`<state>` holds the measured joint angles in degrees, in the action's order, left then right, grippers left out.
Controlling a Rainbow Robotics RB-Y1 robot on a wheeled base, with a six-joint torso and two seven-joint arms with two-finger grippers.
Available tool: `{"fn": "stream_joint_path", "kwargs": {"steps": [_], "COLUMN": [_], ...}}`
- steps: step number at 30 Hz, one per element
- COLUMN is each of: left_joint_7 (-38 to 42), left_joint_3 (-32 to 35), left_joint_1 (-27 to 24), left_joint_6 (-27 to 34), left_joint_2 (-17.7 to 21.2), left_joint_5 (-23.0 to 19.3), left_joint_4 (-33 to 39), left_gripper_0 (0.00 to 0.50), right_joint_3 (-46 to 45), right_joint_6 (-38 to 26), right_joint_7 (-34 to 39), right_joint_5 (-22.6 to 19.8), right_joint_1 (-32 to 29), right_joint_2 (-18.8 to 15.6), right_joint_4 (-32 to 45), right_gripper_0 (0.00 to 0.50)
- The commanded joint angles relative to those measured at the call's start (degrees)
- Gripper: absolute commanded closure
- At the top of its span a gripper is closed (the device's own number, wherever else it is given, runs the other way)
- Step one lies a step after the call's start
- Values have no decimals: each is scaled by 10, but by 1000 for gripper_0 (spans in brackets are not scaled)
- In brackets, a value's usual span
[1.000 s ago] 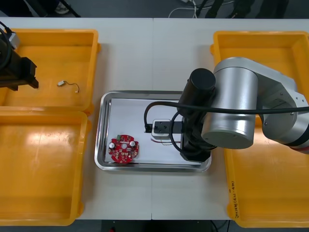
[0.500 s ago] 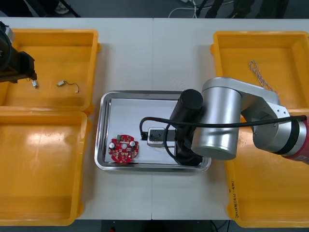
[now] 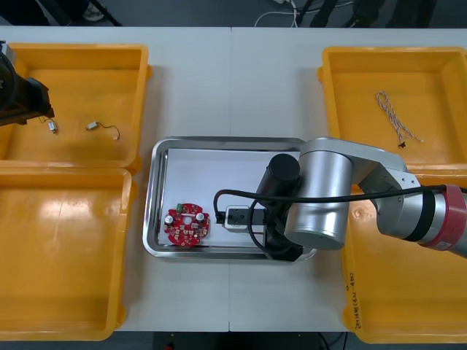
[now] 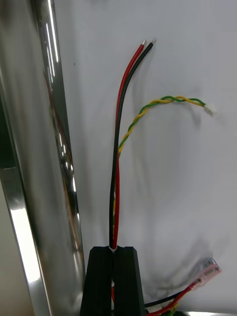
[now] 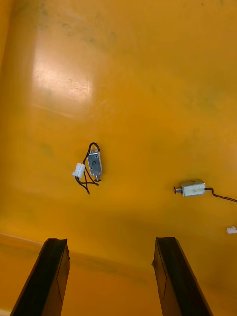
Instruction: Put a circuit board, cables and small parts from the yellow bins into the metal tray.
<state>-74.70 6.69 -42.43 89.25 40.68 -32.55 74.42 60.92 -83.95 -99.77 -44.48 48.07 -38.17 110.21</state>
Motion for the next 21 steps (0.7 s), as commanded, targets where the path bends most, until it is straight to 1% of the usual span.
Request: {"fn": "stream_joint_path", "kwargs": {"steps": [1,6,9,10,11,12,13,14,16,17,21], "left_joint_7": [-78,-91,-99,-103,-112,-114,-118,-120,-124,-126,-131], "left_joint_3": [16,15,15,15,13,14,13,13,12,9,-11], "left_joint_1": [-29,-41,-49,-50,-52,-52,-52,-52,-54,-57,-69], "left_joint_6": [-28,-48,-58,-65,-71,-74,-80,-86,-94,-97,-119], "left_joint_2": [26,26,25,25,25,25,25,25,25,25,25], "left_joint_5": [-1,-3,-6,-8,-9,-9,-11,-12,-14,-14,-16], "left_joint_4": [-12,-49,-73,-81,-87,-90,-96,-103,-111,-118,-150], "left_gripper_0": [0,0,0,0,0,0,0,0,0,0,0], "right_joint_3": [17,23,23,23,23,23,23,23,21,19,12], "right_joint_6": [14,27,29,29,29,29,29,29,29,29,28], "right_joint_7": [7,13,13,13,12,13,14,14,15,16,16], "right_joint_5": [3,14,34,46,56,60,69,72,77,78,78], "right_joint_1": [-5,-7,-7,-7,-7,-7,-7,-7,-6,-6,-7], "right_joint_2": [13,13,16,19,21,21,23,25,25,25,25], "right_joint_4": [-3,-2,1,2,4,4,5,6,5,5,5], "right_gripper_0": [500,500,500,481,335,220,37,27,26,0,0]}}
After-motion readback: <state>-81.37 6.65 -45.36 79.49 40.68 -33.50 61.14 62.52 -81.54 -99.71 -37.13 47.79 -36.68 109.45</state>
